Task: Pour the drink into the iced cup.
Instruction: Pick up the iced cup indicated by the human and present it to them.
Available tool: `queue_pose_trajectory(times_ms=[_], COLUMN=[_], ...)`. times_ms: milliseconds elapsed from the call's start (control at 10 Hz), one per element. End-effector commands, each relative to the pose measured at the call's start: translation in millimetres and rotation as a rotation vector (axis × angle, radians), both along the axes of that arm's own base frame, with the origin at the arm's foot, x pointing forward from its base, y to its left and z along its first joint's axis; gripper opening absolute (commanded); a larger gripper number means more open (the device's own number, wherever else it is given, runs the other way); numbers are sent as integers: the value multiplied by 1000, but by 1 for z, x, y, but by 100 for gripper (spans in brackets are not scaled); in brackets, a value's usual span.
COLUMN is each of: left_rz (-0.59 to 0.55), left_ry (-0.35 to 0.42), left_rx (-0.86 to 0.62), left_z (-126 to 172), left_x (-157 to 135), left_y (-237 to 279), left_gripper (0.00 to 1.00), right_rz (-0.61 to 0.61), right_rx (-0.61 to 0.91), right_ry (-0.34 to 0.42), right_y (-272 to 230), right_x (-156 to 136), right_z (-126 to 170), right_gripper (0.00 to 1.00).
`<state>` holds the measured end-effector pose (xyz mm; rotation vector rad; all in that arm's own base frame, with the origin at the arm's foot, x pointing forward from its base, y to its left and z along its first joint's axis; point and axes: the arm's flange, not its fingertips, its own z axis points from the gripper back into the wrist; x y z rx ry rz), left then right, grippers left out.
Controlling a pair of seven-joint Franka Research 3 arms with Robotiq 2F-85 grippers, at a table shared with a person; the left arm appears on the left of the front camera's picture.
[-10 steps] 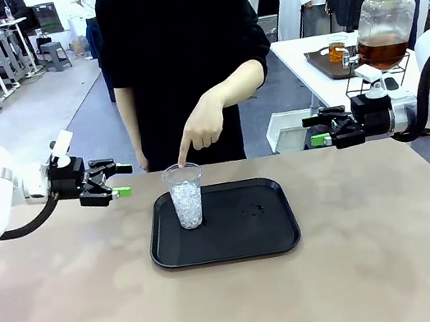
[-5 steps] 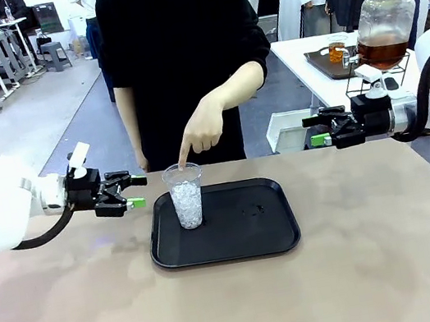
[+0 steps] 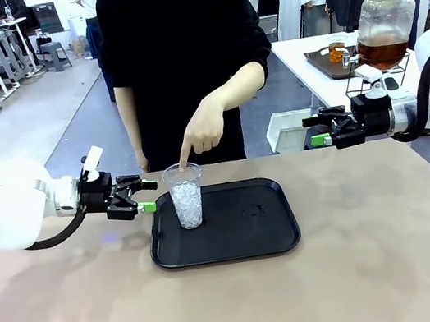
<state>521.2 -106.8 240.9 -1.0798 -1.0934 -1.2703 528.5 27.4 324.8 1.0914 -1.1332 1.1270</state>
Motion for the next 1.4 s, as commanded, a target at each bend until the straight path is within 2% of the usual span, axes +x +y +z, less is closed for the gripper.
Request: queue_pose_trajectory(times_ms=[0,400,1300], left_rz=[21,61,-19], left_ry=[-14,-64,-15], left_rx=[-3,9,-1], left_z=[-7,-15,-17], left_x=[7,21,15], left_y=[-11,-25,-43], left_gripper=[100,100,100], right_rz=[6,6,6], right_rx=[9,9,9], right_ry=[12,12,12], right_y=[-2,-2,-2], right_x=[-1,-1,-1], right_z=[3,3,3], right_gripper=[100,100,100])
